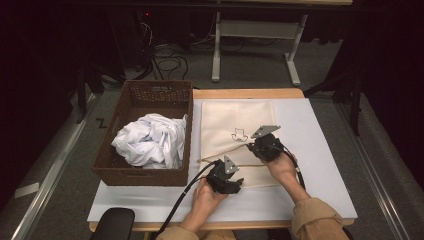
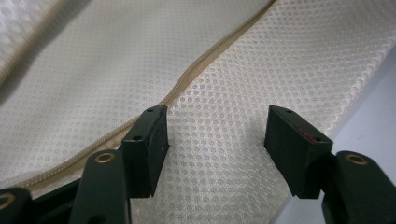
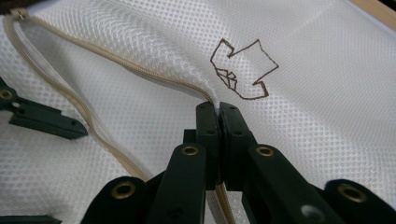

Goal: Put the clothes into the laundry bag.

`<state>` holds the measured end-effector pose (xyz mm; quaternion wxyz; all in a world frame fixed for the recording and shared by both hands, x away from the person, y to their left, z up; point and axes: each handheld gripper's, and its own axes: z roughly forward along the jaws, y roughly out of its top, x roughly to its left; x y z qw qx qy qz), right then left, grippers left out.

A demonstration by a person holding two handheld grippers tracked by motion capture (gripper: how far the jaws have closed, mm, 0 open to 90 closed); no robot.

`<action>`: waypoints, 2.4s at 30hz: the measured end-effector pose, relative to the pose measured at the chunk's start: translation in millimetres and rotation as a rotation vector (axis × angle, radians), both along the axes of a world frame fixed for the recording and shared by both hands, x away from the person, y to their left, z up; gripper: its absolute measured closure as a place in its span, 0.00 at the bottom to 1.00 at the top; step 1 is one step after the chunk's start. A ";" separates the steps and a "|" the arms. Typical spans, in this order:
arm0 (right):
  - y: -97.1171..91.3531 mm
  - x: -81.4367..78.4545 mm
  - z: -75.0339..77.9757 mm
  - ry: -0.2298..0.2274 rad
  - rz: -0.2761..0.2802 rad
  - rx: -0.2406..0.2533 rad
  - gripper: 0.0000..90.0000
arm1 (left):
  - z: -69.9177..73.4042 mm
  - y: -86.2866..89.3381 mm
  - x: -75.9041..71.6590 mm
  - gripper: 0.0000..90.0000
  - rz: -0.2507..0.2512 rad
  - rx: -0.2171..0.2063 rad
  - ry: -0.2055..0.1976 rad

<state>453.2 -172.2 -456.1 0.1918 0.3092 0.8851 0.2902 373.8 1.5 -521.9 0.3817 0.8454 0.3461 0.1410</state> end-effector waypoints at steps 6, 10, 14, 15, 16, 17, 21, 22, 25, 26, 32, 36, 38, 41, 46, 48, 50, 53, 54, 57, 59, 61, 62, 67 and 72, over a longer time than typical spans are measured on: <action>-2.7 0.3 12.4 -0.008 0.004 0.012 0.98 | 1.7 -1.6 1.1 0.44 0.002 0.011 0.011; -3.8 2.1 16.4 -0.008 0.001 0.023 0.98 | 1.5 -1.3 1.0 0.44 0.001 0.011 0.008; -1.9 4.4 22.4 -0.008 0.010 0.026 0.98 | 1.7 -1.3 1.2 0.44 -0.001 0.010 0.011; -1.9 4.4 22.4 -0.008 0.010 0.026 0.98 | 1.9 -1.3 1.1 0.44 0.000 0.015 0.010; -1.8 4.4 24.8 -0.010 0.008 0.029 0.98 | 1.8 -1.4 1.0 0.44 0.001 0.013 0.010; -2.2 4.4 27.0 -0.012 0.008 0.034 0.98 | 1.8 -1.6 0.9 0.44 0.003 0.013 0.010; -2.3 4.8 33.5 -0.017 0.007 0.038 0.98 | 2.6 -2.1 1.2 0.44 0.005 0.020 0.015; -2.0 4.8 35.3 -0.011 0.006 0.038 0.98 | 2.9 -2.2 1.5 0.44 0.003 0.023 0.018; -2.0 5.6 41.3 -0.018 0.007 0.043 0.98 | 3.4 -2.7 1.9 0.44 0.003 0.025 0.021; -2.0 5.9 43.5 -0.016 0.007 0.041 0.98 | 3.3 -2.7 1.8 0.44 0.004 0.024 0.021; -0.2 7.7 52.4 -0.027 0.008 0.045 0.98 | 4.1 -2.8 2.6 0.44 0.000 0.032 0.025; -0.7 9.1 60.7 -0.037 -0.002 0.069 0.98 | 5.0 -3.5 3.1 0.44 0.000 0.040 0.029; -0.7 9.5 61.9 -0.038 -0.002 0.072 0.98 | 5.1 -3.6 3.0 0.44 0.001 0.042 0.029; -0.3 10.3 64.9 -0.039 -0.007 0.067 0.98 | 5.5 -4.0 3.3 0.44 0.002 0.044 0.031; 0.4 12.4 71.4 -0.048 -0.011 0.074 0.98 | 7.3 -5.4 4.5 0.44 0.003 0.060 0.044; 0.5 12.6 73.9 -0.052 -0.010 0.080 0.98 | 7.3 -5.6 4.2 0.44 0.004 0.061 0.043; 1.6 12.1 75.6 -0.054 -0.013 0.080 0.98 | 7.4 -5.6 4.3 0.44 0.005 0.061 0.044; 3.4 12.9 77.3 -0.055 -0.008 0.074 0.98 | 8.0 -6.4 4.9 0.44 0.006 0.063 0.051; 3.8 13.3 77.9 -0.055 -0.007 0.073 0.98 | 8.6 -6.7 5.5 0.44 0.004 0.066 0.057; 4.9 14.2 78.4 -0.057 -0.009 0.069 0.98 | 11.3 -8.9 7.4 0.44 0.003 0.090 0.074; 5.4 15.1 77.5 -0.060 -0.008 0.068 0.98 | 12.8 -10.0 9.2 0.44 0.001 0.096 0.089; 6.2 15.0 76.9 -0.052 -0.010 0.071 0.98 | 14.5 -11.3 11.2 0.44 0.000 0.107 0.108; 6.1 15.9 76.5 -0.057 -0.005 0.068 0.98 | 15.6 -12.5 12.2 0.44 0.002 0.117 0.115; 5.3 17.8 73.7 -0.050 -0.013 0.063 0.98 | 20.1 -16.3 13.4 0.43 -0.003 0.154 0.127; 5.9 19.2 72.3 -0.049 -0.014 0.065 0.98 | 27.1 -14.4 11.3 0.42 -0.030 0.135 0.153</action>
